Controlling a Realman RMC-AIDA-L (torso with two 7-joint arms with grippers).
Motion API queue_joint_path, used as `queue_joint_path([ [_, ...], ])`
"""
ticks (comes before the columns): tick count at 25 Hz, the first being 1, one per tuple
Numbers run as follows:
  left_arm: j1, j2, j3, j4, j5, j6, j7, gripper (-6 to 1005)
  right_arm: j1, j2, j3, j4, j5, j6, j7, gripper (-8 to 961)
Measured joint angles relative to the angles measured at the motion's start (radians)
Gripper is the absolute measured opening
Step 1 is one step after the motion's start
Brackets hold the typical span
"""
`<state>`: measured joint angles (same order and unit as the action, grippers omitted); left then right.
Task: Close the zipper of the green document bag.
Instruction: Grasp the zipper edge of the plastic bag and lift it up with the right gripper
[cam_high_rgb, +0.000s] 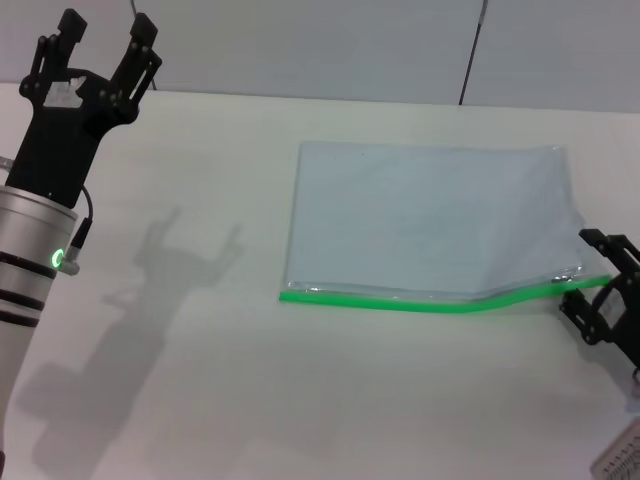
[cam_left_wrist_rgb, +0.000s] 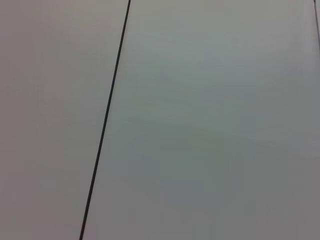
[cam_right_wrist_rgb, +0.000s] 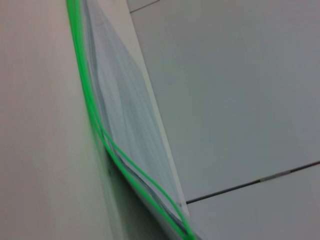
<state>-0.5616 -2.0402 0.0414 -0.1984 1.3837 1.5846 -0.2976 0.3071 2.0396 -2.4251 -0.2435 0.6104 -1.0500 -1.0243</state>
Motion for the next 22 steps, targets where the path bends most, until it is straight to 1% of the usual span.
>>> queue_joint_path([
  [10, -0.004, 0.000, 0.002, -0.003, 0.000, 0.000, 0.000, 814, 0.041, -0.002, 0.000, -0.013, 0.004, 0.086, -0.011, 707],
  [15, -0.004, 0.000, 0.000, -0.003, 0.000, 0.000, 0.000, 812, 0.047, -0.003, 0.000, -0.038, 0.007, 0.107, -0.056, 511],
  [17, -0.004, 0.000, 0.000, -0.003, 0.000, 0.000, 0.000, 811, 0.049, -0.003, 0.000, -0.044, 0.006, 0.108, -0.070, 271],
  [22, -0.004, 0.000, 0.001, -0.003, 0.000, 0.000, 0.000, 809, 0.049, -0.002, 0.000, -0.058, 0.003, 0.108, -0.082, 146],
])
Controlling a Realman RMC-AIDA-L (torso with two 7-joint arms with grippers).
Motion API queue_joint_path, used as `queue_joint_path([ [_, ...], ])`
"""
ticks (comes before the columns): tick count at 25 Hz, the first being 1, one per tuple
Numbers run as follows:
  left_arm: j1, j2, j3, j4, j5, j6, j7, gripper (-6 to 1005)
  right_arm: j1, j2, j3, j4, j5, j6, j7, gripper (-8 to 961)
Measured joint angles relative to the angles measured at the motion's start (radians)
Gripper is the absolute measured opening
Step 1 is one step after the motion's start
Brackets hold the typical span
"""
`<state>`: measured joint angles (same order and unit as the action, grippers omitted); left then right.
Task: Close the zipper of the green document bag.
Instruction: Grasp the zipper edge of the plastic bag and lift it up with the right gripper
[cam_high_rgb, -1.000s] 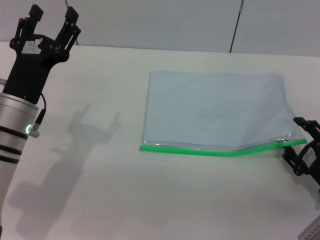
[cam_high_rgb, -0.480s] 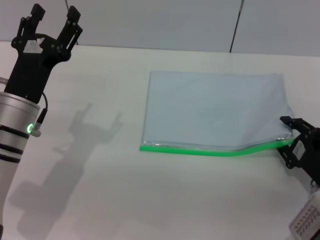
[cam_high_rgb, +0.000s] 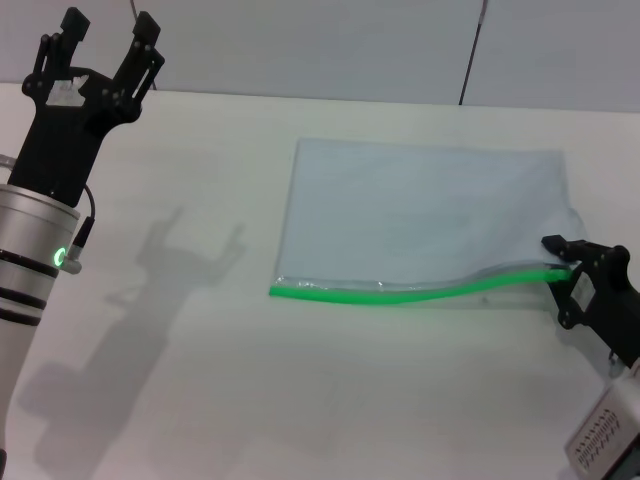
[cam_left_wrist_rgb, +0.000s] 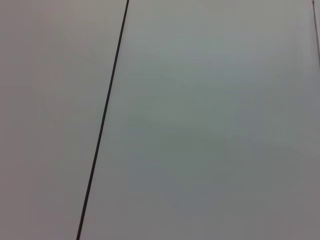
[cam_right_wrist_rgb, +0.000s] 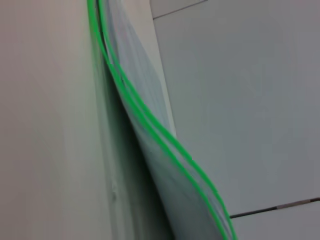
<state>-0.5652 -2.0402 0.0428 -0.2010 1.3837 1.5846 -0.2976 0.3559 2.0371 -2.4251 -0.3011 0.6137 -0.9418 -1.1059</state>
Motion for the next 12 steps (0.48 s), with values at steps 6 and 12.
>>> queue_joint_path([
  [6, 0.002, 0.000, 0.003, 0.002, 0.000, 0.000, 0.000, 806, -0.006, 0.001, -0.016, -0.048, 0.000, 0.000, 0.001, 97],
  [12, 0.002, 0.001, 0.006, 0.003, 0.004, 0.000, 0.000, 804, -0.007, -0.001, -0.061, -0.140, 0.005, 0.053, 0.006, 69],
])
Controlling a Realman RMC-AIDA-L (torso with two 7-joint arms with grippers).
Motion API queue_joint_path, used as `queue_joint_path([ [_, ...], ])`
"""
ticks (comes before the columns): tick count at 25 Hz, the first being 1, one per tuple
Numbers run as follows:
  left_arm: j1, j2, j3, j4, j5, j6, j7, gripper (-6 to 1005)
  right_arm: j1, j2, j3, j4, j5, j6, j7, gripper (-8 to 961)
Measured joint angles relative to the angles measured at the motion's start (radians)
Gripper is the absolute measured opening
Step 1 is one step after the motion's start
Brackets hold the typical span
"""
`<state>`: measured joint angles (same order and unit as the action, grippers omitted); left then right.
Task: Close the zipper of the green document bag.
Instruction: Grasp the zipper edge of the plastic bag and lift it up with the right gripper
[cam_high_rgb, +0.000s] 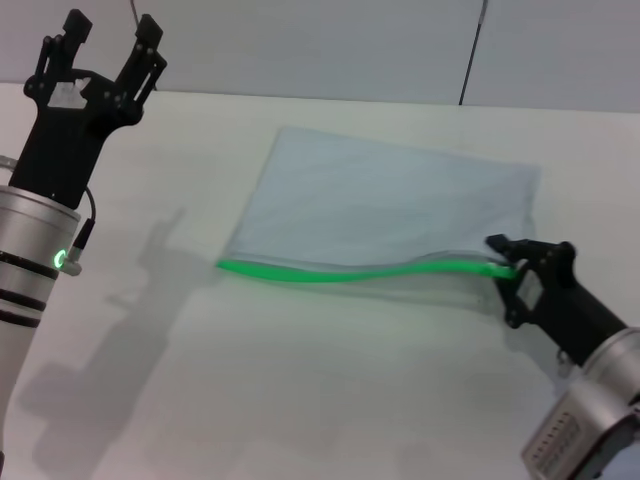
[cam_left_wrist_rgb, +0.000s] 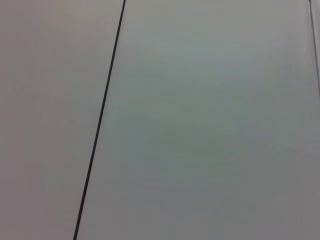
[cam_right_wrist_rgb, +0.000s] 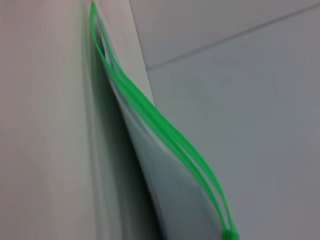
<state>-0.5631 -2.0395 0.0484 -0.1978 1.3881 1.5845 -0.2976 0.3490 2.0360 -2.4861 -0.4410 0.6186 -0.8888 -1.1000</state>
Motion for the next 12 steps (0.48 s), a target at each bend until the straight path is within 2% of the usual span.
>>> queue_joint_path([
  [5, -0.012, 0.001, 0.029, 0.003, 0.016, -0.045, 0.000, 801, 0.008, -0.002, -0.002, -0.062, 0.000, 0.062, 0.010, 49],
  [12, -0.061, 0.003, 0.183, 0.036, 0.084, -0.110, 0.011, 798, 0.045, -0.006, 0.002, -0.119, 0.001, 0.095, 0.064, 48],
])
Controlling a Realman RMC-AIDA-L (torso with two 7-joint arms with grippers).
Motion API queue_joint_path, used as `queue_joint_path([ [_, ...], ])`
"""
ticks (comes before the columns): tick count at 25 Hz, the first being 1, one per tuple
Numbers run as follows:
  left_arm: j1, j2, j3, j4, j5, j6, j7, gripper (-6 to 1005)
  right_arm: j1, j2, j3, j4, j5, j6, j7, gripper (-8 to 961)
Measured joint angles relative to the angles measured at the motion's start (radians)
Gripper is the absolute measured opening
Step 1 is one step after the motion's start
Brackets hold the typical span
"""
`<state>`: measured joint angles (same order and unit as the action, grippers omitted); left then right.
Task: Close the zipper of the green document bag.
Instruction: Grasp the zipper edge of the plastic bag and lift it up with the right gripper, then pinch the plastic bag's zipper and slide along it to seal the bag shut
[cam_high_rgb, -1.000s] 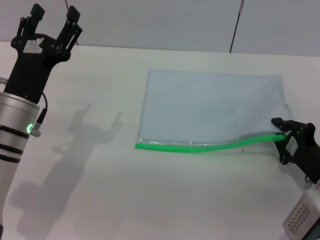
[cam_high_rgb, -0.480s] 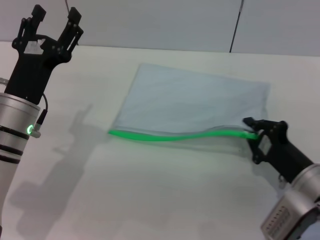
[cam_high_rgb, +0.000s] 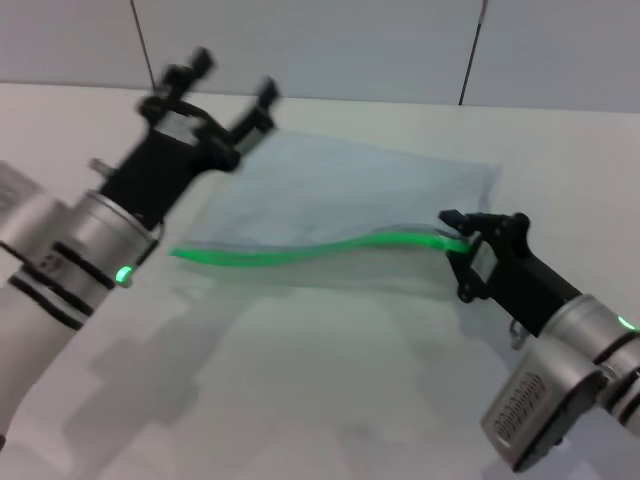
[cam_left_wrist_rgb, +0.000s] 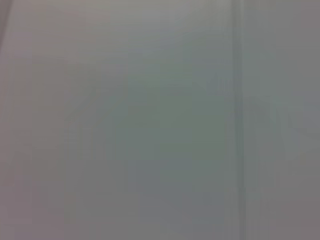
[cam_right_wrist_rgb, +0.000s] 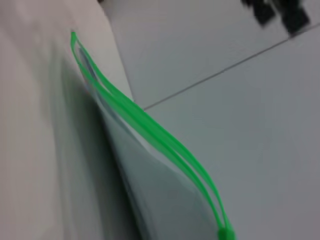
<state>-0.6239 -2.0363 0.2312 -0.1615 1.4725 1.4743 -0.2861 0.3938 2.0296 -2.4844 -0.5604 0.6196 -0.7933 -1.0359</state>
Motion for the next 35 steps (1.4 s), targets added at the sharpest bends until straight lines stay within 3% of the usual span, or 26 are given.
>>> queue_joint_path([
  [6, -0.044, -0.002, 0.137, 0.018, 0.084, -0.069, 0.065, 796, 0.045, -0.002, -0.001, -0.028, 0.000, 0.025, 0.001, 49],
  [10, -0.059, -0.006, 0.174, 0.007, 0.119, -0.109, 0.135, 794, 0.066, -0.003, 0.013, -0.042, 0.001, 0.073, 0.002, 49],
  [27, -0.079, -0.011, 0.161, -0.088, 0.170, -0.225, 0.520, 787, 0.097, -0.003, 0.013, -0.097, -0.006, 0.148, 0.029, 48],
  [35, -0.070, -0.013, 0.096, -0.125, 0.168, -0.227, 0.691, 783, 0.097, -0.003, 0.000, -0.108, -0.007, 0.149, 0.023, 48],
])
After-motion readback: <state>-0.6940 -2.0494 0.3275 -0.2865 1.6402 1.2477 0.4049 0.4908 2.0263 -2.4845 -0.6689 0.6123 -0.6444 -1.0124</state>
